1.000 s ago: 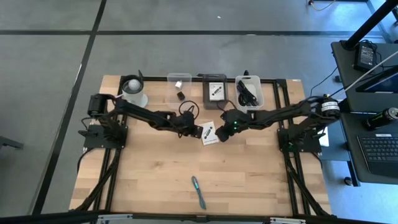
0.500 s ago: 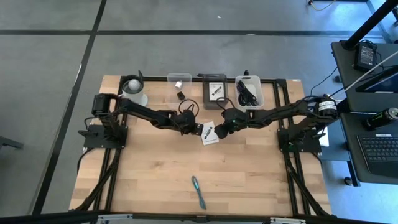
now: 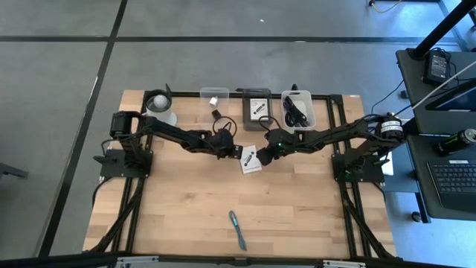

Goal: Pick and place items into bin
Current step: Put the white card reader box into the black bin

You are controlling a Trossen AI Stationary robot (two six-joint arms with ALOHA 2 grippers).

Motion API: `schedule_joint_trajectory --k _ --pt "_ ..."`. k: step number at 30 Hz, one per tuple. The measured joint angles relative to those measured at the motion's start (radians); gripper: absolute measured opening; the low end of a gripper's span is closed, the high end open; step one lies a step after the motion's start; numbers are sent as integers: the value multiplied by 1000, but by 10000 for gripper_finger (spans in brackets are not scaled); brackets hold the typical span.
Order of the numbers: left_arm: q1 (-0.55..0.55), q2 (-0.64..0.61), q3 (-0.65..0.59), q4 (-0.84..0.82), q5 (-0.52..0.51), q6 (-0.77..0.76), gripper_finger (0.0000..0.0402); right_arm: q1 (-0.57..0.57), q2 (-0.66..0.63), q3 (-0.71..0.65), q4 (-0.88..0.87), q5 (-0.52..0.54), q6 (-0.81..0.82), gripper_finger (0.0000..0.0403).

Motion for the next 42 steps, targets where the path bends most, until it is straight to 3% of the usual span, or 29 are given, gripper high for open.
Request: schedule_joint_trajectory --k 9,24,32,39,42 --pt "-1 72 8 79 36 -20 79 0 0 0 -2 29 2 151" --pt "-2 74 9 23 77 1 79 0 20 0 -23 21 80 151" --pt "-3 75 8 4 78 27 79 16 159 3 74 -63 143 151" --pt "-3 75 7 -26 80 27 79 17 165 0 135 -60 143 151" --pt "-3 74 7 -37 80 27 79 15 172 -4 201 -121 107 151"
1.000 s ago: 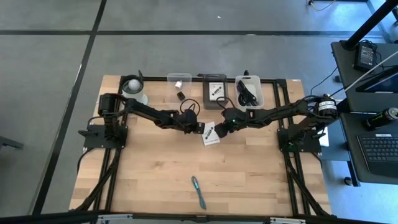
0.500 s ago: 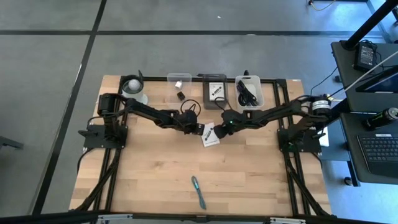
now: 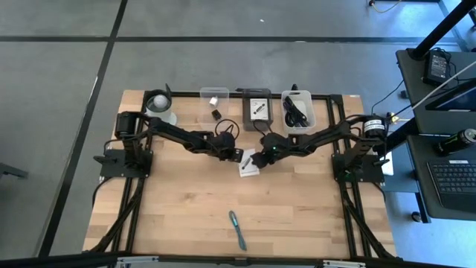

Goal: Pick and place items into bin
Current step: Put the white card reader box into the black bin

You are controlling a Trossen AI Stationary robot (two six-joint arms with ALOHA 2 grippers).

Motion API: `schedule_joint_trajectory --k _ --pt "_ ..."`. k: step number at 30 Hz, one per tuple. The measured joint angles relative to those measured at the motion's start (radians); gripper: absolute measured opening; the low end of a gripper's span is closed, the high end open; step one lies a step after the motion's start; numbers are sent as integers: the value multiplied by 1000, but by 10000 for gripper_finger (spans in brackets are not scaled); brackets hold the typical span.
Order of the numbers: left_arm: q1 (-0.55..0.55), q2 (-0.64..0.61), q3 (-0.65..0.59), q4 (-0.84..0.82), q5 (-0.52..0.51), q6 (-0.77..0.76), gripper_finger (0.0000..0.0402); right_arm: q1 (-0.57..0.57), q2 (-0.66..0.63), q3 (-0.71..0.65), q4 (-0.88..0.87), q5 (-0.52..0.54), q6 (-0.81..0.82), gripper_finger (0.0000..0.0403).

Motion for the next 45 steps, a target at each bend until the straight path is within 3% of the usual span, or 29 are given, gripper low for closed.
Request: schedule_joint_trajectory --k 8,11,16,23,31,39,45 --pt "0 -1 -2 10 -3 -2 79 3 -2 0 46 25 -17 148" --pt "0 -1 -3 31 -4 -7 79 3 -6 0 67 34 -28 127" --pt "0 -3 -5 48 -9 14 79 1 -9 2 74 53 -5 58" --pt "13 -55 -7 35 -5 153 80 0 -11 6 82 62 -27 51" --pt "51 -216 0 -51 -21 302 99 -1 -86 5 32 75 -49 42" --pt "122 -428 -1 -150 -30 512 109 -3 -262 5 -54 158 -31 42" --pt "153 -580 -2 -256 -30 688 103 -88 -391 33 -150 198 18 41"
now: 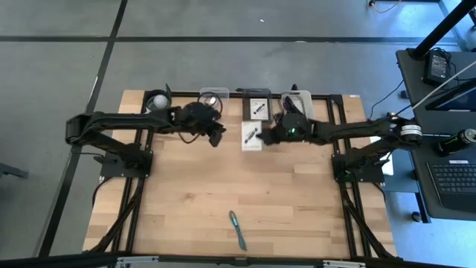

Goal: Pick and place items into bin
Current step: Put the white card reader box into the black bin

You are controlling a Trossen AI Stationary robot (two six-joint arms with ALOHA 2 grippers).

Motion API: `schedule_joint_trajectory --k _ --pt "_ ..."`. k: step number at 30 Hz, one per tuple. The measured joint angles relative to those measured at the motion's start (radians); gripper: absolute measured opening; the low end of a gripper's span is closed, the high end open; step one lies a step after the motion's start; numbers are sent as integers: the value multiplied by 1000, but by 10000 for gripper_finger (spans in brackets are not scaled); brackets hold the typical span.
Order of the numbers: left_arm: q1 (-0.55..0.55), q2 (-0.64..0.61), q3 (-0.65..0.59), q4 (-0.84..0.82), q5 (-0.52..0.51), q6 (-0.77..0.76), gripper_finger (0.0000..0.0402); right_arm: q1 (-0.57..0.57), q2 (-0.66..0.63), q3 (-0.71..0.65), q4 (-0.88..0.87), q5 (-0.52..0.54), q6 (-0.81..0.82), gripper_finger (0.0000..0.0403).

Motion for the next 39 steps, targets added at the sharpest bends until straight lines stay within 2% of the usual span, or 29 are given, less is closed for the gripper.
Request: schedule_joint_trajectory --k 3,7,12,15,20,26,33,39 --pt "1 -52 0 -58 2 116 95 -65 -35 69 -101 -1 -56 41" --pt "-4 -96 0 -132 22 212 83 -171 -30 211 -318 -9 -166 42" --pt "-10 -107 0 -136 27 265 71 -315 47 396 -545 -41 -298 43" --pt "-10 -103 0 -135 21 265 65 -390 132 480 -633 -109 -360 43" --pt "-9 -101 0 -176 -29 264 58 -471 291 562 -659 -195 -392 45" --pt "-9 -101 0 -196 -71 264 51 -514 433 609 -654 -272 -407 45" --pt "-8 -101 0 -196 -142 263 43 -518 522 655 -650 -276 -441 48" --pt "-8 -101 0 -196 -155 262 35 -530 531 657 -644 -276 -440 70"
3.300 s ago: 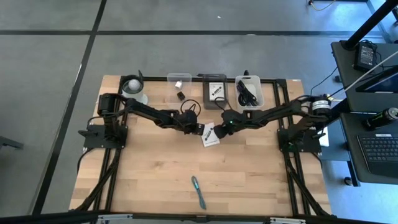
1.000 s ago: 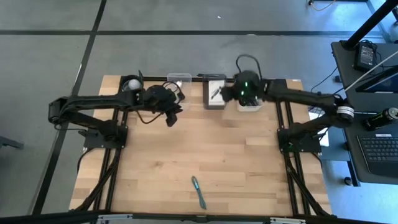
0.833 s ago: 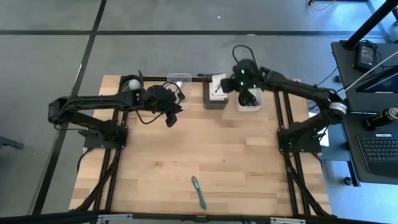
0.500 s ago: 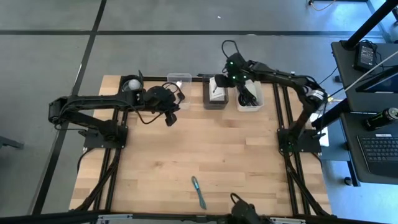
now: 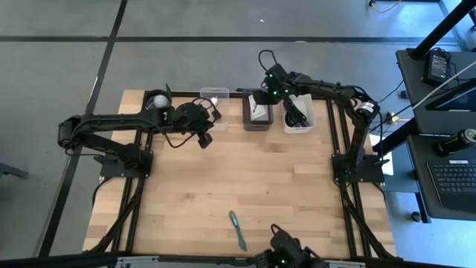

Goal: Pick and place items into bin
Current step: Put the white card reader box into the black bin, then put the light blue charger cable into the white bin

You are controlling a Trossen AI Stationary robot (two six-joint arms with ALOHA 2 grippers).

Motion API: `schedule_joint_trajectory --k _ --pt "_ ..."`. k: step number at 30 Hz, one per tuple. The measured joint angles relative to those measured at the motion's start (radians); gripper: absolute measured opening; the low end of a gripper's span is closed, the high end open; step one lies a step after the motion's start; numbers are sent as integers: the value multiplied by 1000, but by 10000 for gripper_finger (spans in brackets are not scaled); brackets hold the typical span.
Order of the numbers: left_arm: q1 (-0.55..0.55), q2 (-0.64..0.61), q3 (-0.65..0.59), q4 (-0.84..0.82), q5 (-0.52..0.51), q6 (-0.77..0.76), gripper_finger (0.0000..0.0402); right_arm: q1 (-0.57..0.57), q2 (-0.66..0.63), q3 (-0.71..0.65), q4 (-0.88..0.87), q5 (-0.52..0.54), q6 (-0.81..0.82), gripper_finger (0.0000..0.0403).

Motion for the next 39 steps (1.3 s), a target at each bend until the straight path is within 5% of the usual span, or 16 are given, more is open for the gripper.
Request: schedule_joint_trajectory --k 21,39 --pt "0 0 0 0 0 -43 21 -18 -11 0 -14 -8 2 96" --pt "0 0 0 2 1 -45 19 -69 -238 0 -98 -8 -75 97"
